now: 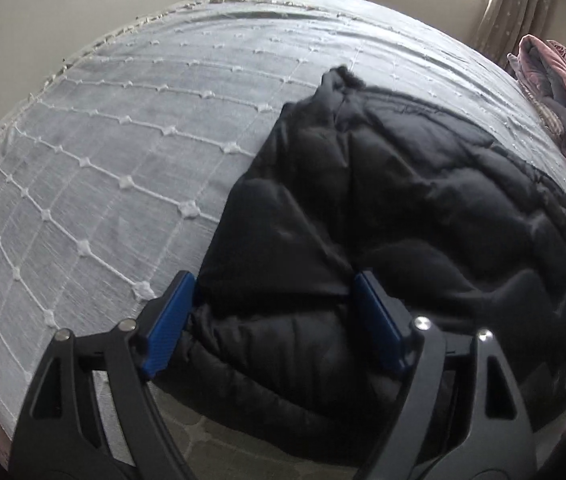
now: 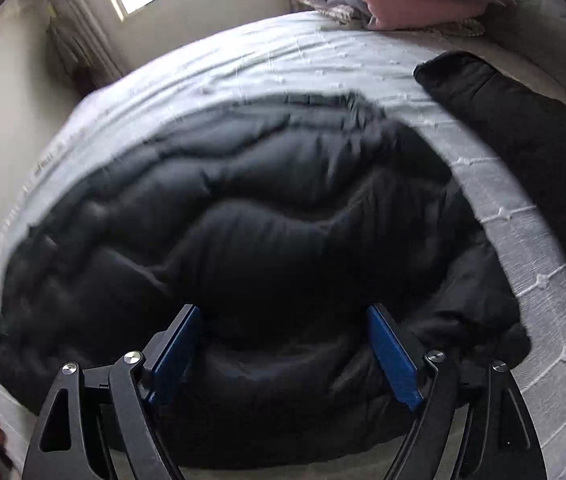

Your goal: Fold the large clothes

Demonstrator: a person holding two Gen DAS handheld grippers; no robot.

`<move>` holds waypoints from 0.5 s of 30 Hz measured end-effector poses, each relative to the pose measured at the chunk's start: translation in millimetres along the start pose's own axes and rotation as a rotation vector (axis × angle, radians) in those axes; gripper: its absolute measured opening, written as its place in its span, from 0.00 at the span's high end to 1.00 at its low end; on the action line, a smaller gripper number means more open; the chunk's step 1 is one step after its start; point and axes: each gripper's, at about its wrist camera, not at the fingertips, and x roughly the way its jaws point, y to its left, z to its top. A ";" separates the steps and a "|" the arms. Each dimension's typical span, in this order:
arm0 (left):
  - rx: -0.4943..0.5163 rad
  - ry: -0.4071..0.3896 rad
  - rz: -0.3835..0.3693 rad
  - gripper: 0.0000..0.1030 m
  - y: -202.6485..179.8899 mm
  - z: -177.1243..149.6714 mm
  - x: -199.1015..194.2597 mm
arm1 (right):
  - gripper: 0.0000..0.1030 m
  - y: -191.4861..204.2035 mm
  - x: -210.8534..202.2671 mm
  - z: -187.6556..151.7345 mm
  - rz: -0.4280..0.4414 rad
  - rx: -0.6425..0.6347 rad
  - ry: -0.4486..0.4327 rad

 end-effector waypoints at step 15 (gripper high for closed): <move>0.012 -0.200 -0.043 0.20 -25.2 3.9 -87.9 | 0.00 -0.2 -22.8 0.5 0.035 0.071 -0.112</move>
